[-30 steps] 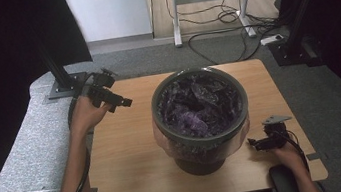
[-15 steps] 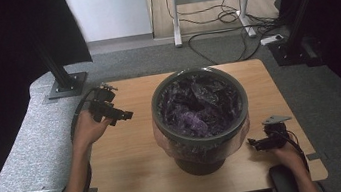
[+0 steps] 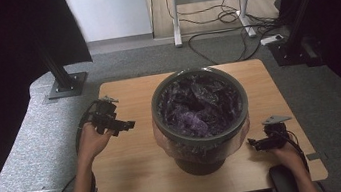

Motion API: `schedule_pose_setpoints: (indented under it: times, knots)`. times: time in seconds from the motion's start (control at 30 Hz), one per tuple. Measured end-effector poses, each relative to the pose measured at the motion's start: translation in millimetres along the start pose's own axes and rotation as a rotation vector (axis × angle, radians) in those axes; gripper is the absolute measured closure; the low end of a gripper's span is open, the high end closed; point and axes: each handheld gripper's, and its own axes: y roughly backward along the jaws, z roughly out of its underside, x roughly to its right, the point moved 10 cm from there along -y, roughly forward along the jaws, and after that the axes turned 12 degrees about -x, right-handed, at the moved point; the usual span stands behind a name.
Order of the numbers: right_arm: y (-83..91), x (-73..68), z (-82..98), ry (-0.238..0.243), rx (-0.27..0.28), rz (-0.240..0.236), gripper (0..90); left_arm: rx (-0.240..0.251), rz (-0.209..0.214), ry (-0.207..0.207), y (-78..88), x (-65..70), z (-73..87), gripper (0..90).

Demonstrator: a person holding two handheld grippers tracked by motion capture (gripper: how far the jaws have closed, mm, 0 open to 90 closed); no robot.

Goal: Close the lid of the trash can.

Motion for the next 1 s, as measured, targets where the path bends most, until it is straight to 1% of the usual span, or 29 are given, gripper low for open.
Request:
schedule_pose_setpoints:
  times: [0.2, 0.33, 0.47, 0.6, 0.73, 0.93, 1.0]
  knots:
    - [0.0, -0.1, 0.0, -0.001, 0.0, 0.0, 0.0, 0.03, 0.012, 0.011, -10.3, 0.8, 9.8, 11.8]
    - [0.0, -0.2, 0.0, -0.002, 0.0, 0.0, 0.0, 0.038, 0.02, 0.024, -19.2, 0.2, 17.8, 11.8]
    - [0.1, -0.3, 0.1, -0.003, 0.0, 0.001, 0.0, 0.05, 0.014, 0.039, -29.3, -3.0, 25.6, 11.8]
    - [0.1, -0.5, 0.2, -0.006, -0.001, 0.0, 0.0, 0.079, 0.012, 0.05, -37.8, -5.6, 32.4, 11.8]
    - [0.1, -0.5, 0.2, -0.006, 0.0, 0.001, 0.0, 0.102, 0.024, 0.06, -45.7, -5.3, 39.3, 11.8]
    - [0.1, -0.5, 0.2, -0.006, 0.0, 0.001, 0.0, 0.111, 0.018, 0.07, -58.7, -6.2, 50.3, 11.8]
    - [0.1, -0.5, 0.2, -0.006, 0.0, 0.001, 0.0, 0.114, 0.007, 0.067, -63.1, -6.3, 54.0, 11.8]
